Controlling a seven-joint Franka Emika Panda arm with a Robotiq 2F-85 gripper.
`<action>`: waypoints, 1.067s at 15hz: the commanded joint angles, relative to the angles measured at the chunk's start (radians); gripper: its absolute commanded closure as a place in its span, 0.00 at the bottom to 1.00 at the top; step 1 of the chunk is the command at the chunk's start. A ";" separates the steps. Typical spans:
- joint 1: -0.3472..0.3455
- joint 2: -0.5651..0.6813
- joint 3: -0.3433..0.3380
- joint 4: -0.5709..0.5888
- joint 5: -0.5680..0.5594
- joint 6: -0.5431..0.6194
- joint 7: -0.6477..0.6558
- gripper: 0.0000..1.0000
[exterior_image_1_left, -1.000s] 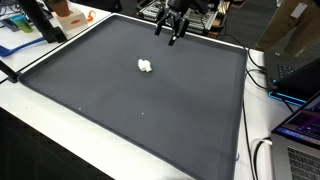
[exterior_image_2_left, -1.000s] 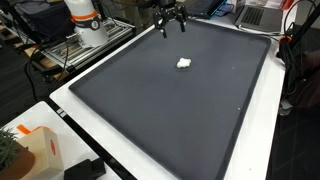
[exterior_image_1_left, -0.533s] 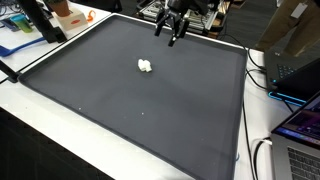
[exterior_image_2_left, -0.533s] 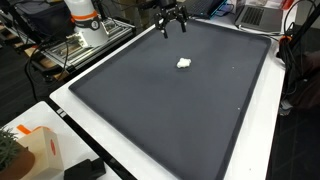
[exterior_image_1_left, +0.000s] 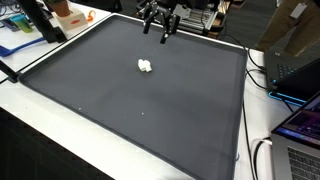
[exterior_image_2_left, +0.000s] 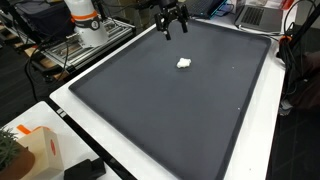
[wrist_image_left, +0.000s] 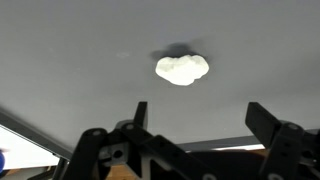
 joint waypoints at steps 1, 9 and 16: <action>-0.016 0.243 -0.086 0.040 -0.079 -0.089 -0.264 0.00; -0.024 0.458 0.037 0.233 0.334 -0.611 -0.597 0.00; -0.086 0.441 0.129 0.334 0.375 -0.691 -0.551 0.00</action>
